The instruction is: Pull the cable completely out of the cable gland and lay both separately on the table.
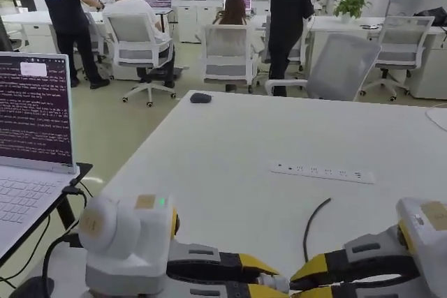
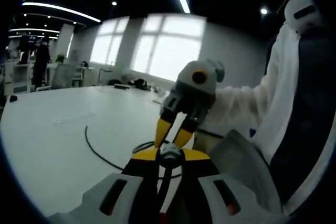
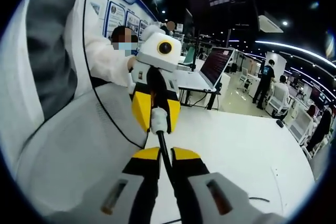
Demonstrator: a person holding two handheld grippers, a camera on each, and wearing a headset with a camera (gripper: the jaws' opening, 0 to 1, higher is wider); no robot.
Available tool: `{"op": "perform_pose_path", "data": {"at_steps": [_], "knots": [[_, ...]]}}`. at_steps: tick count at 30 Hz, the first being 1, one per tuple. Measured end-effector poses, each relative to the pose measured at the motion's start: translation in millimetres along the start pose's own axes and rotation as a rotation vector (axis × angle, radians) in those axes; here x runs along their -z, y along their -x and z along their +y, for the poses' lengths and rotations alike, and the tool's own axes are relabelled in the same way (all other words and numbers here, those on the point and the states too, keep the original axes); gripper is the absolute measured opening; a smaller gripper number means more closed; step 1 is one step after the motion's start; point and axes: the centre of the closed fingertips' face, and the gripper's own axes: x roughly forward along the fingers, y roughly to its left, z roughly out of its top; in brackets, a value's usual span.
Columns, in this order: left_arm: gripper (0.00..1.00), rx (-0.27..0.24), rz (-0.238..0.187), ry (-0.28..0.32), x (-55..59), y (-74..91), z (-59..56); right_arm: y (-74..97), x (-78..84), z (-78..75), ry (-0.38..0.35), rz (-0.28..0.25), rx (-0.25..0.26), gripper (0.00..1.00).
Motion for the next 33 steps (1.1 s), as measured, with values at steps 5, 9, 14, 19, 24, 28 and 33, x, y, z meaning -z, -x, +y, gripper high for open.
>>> {"op": "perform_pose_path", "data": {"at_steps": [5,9,14,19,24,28,33], "knots": [[0.17,-0.003,-0.001,0.003,0.8,0.1,0.9,-1.2,1.4,0.3,-0.006,-0.004,-0.001,0.06],[0.17,-0.007,-0.005,0.005,0.0,1.7,2.4,0.2,3.1,-0.3,-0.008,0.000,0.002,0.05],[0.17,-0.022,-0.024,0.013,-4.5,10.1,7.7,9.8,8.8,-7.6,-0.033,-0.002,0.035,0.05],[0.17,-0.034,-0.054,0.029,-9.6,19.4,10.5,18.6,27.6,-11.4,-0.073,0.039,0.065,0.05],[0.17,-0.046,-0.053,0.019,-8.9,22.9,12.5,22.8,32.6,-9.9,-0.097,0.040,0.072,0.05],[0.17,-0.058,-0.068,0.035,-8.5,24.4,15.4,22.4,34.7,-14.2,-0.116,0.040,0.086,0.05],[0.17,-0.076,-0.086,0.042,-5.7,29.9,18.8,23.5,41.6,-17.1,-0.124,0.054,0.090,0.05]]}}
